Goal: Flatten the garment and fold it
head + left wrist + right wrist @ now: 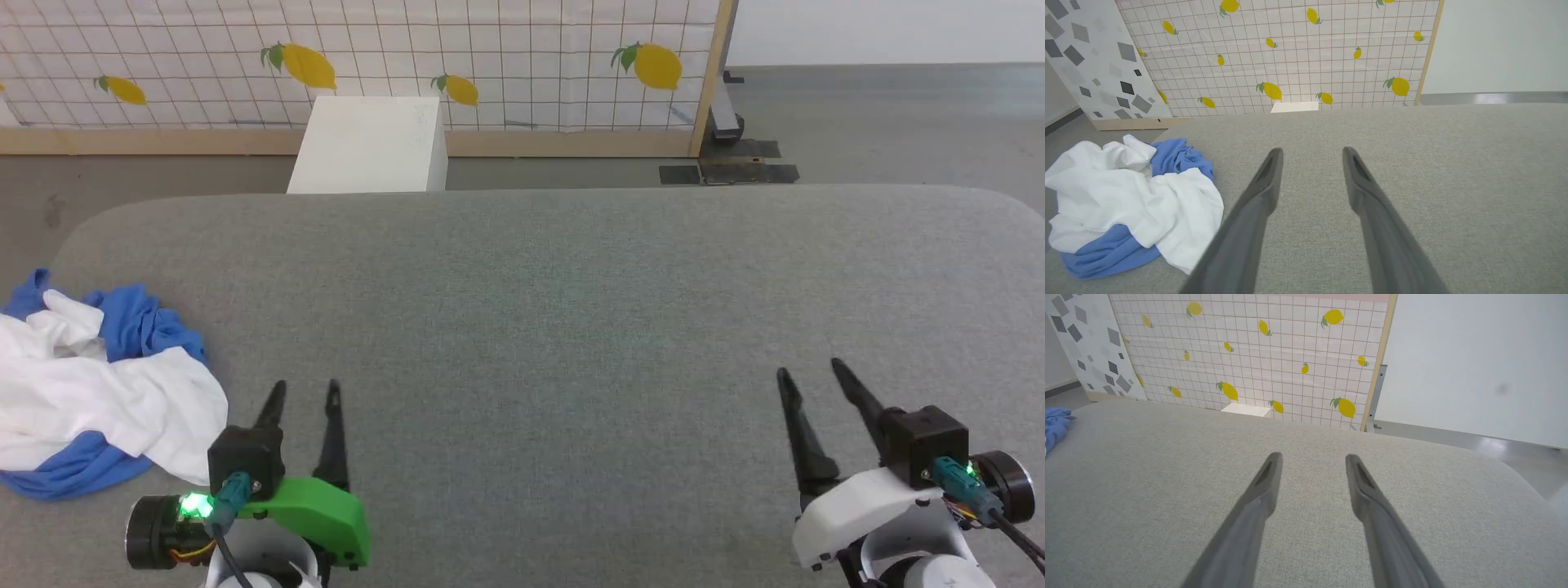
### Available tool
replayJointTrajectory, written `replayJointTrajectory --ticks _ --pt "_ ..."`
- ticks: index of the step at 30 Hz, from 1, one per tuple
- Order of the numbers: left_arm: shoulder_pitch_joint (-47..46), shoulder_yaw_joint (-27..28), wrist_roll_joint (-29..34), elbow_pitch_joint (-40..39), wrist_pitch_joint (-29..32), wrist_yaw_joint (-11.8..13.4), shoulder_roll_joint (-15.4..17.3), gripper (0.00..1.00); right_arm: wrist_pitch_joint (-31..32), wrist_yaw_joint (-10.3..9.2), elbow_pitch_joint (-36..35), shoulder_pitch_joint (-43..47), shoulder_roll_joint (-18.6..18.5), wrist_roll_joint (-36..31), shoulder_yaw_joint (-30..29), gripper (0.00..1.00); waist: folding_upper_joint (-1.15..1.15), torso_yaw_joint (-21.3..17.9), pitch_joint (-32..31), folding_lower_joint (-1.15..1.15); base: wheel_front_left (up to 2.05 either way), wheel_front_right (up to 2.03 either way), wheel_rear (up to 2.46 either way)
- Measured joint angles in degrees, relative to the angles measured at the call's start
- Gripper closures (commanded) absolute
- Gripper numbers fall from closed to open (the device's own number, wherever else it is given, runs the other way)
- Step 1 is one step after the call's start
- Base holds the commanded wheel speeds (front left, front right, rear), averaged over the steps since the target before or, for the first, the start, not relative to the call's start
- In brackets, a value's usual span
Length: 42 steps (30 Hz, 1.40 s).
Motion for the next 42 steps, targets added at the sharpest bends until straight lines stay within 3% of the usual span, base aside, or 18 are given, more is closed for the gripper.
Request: replayJointTrajectory --ticks 25,42 --pt "0.3 -0.5 -0.5 0.0 -2.6 0.1 0.0 0.00 -2.6 0.00 0.3 0.1 0.0 0.3 -4.3 0.00 0.00 0.5 0.0 0.00 0.00 0.00 0.00" --pt "1.5 -0.7 -1.5 0.0 -4.6 0.5 0.0 0.00 -4.6 0.00 0.3 0.4 0.0 0.0 -5.8 0.00 0.00 4.0 -0.3 0.00 0.00 0.00 0.00"
